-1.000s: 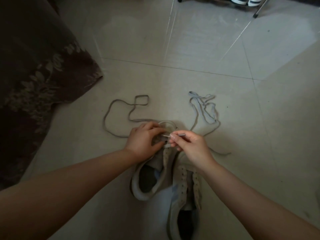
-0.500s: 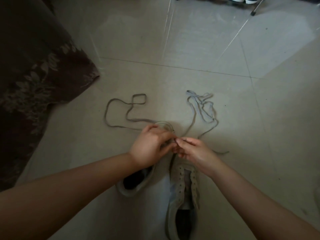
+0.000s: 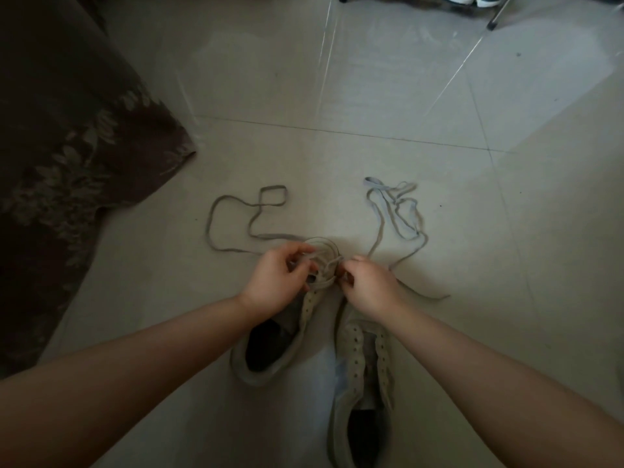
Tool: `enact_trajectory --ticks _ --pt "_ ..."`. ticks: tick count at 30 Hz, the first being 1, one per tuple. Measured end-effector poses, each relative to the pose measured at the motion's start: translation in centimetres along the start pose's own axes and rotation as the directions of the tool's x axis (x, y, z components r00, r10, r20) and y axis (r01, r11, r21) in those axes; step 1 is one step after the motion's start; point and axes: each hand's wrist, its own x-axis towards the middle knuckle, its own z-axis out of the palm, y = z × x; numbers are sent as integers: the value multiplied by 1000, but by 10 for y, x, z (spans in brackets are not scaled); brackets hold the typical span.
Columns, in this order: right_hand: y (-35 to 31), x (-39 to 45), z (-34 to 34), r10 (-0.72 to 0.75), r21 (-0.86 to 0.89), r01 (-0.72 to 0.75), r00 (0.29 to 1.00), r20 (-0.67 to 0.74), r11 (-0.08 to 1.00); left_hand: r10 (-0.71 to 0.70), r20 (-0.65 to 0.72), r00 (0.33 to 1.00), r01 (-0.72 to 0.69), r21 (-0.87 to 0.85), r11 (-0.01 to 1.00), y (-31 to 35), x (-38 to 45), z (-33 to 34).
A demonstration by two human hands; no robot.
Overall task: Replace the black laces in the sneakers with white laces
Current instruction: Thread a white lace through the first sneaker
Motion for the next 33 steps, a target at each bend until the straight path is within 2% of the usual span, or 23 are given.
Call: enact_trajectory --ticks 2,4,6,8,10,13,17,22,24,27,29,30,31,33 --pt "0 -6 -7 19 128 -1 989 -145 992 -38 4 999 38 -72 997 2 2 -1" --pt "-6 -15 -18 4 228 74 946 -325 971 -76 5 997 76 -140 987 5 3 -1" --pt "-14 -21 -24 -127 176 233 874 -469 957 -125 28 992 128 -269 955 12 5 1" --pt "-18 -24 -26 -246 66 333 804 -542 941 -177 73 982 191 -404 894 20 6 2" --pt "-20 -24 -29 -310 -22 369 747 -588 929 -221 121 968 251 -479 841 25 8 1" --pt "-19 -22 -35 -366 -101 394 688 -627 914 -229 164 959 276 -389 879 23 8 -2" --pt "-26 -21 -37 -397 -160 390 660 -638 907 -167 212 963 233 -338 912 21 6 2" --pt "-26 -21 -42 -463 -299 357 606 -647 885 -163 253 954 252 -377 891 22 6 1" --pt "-26 -20 -42 -455 -313 332 606 -653 890 -162 251 954 247 -360 900 23 5 0" --pt "-26 -18 -38 -347 -127 359 657 -669 925 -122 184 975 178 -328 928 23 3 1" --pt "-28 -18 -37 -183 152 369 727 -662 917 -88 130 988 128 -343 931 23 3 0" --pt "-32 -18 -40 -51 339 323 786 -617 883 -73 113 991 108 -348 931 23 4 0" --pt "-37 -18 -43 92 530 239 847 -523 814 -62 102 993 95 -352 931 24 4 0" --pt "-47 -15 -50 266 822 53 933 -243 567 -30 90 995 59 -335 940 27 4 0"
